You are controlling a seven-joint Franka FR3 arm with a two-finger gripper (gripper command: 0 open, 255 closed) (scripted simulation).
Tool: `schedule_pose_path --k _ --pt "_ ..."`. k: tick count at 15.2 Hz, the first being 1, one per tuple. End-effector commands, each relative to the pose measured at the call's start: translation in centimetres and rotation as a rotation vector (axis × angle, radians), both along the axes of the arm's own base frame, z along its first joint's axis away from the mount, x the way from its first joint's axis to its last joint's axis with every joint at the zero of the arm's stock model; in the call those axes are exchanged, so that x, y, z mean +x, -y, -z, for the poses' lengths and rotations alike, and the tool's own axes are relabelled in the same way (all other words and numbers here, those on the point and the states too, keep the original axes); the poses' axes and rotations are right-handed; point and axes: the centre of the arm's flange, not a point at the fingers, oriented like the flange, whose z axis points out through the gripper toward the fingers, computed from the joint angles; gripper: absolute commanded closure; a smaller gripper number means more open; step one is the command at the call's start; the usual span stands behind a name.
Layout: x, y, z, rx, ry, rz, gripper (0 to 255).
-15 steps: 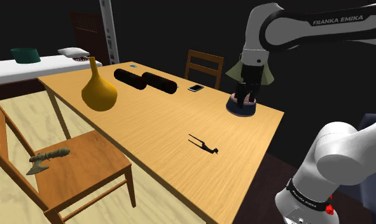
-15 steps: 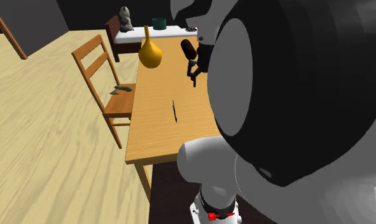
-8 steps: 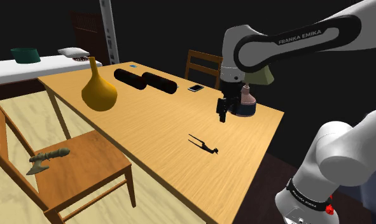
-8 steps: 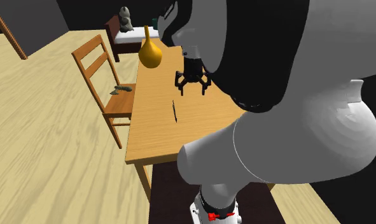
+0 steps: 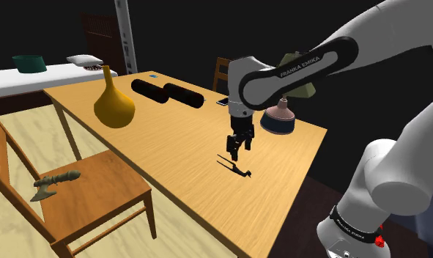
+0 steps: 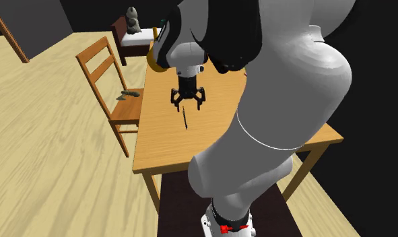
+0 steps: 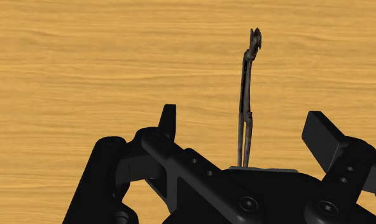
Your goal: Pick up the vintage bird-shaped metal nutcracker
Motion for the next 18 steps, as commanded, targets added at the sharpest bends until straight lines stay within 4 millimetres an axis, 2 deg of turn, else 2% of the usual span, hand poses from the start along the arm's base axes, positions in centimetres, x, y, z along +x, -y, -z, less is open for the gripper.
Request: schedule_pose_path --k 1,2,9,11,12,18 --pt "0.9 -1.8 2.0 0.002 -0.011 -0.021 0" --pt "1.0 -1.9 2.1 0.002 -0.011 -0.022 0" --pt "1.0 -1.9 6.1 0.002 -0.011 -0.022 0" --pt "1.0 -1.9 6.1 0.002 -0.011 -0.022 0" --pt "1.0 -1.9 6.1 0.002 -0.011 -0.022 255" --pt "1.0 -1.9 6.1 0.002 -0.012 -0.022 255"
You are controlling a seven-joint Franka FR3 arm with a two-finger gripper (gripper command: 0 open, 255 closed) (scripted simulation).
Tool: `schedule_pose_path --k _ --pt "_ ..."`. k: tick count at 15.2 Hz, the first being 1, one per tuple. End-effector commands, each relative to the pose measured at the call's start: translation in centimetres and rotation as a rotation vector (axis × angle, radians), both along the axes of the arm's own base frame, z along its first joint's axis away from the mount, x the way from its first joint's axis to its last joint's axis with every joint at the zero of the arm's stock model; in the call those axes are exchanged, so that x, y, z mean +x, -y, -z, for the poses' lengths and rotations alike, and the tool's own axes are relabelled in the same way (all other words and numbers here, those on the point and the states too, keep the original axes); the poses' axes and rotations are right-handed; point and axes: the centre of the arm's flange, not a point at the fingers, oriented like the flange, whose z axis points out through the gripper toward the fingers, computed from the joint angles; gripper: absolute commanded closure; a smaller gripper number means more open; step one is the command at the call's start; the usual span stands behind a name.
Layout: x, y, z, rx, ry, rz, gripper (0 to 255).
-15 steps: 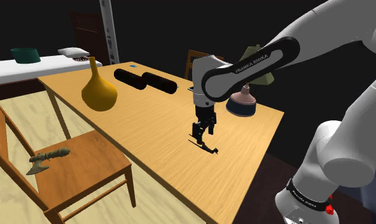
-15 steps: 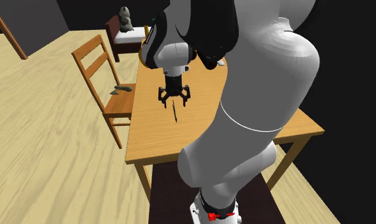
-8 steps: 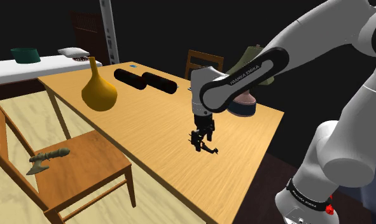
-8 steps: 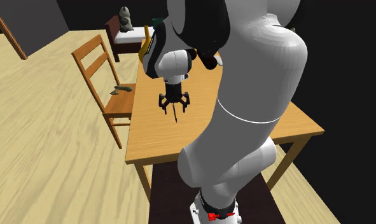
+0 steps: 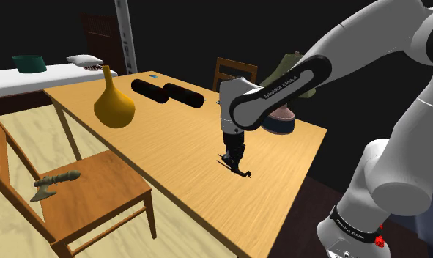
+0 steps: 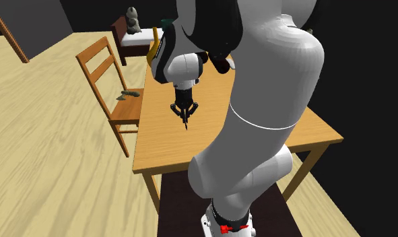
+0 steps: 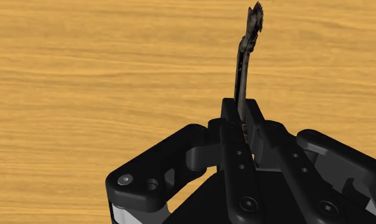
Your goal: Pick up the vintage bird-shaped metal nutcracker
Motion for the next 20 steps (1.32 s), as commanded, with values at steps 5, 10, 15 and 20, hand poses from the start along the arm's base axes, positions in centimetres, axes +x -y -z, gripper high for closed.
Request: schedule_pose_path --k 5,10,15,20 --pt "0.0 0.0 -1.1 0.000 0.000 0.000 255" --pt "0.0 0.0 -3.7 0.000 0.000 0.000 255" --pt "0.0 0.0 -6.3 0.000 0.000 0.000 255" --pt "0.0 0.0 -8.0 0.000 0.000 0.000 255"
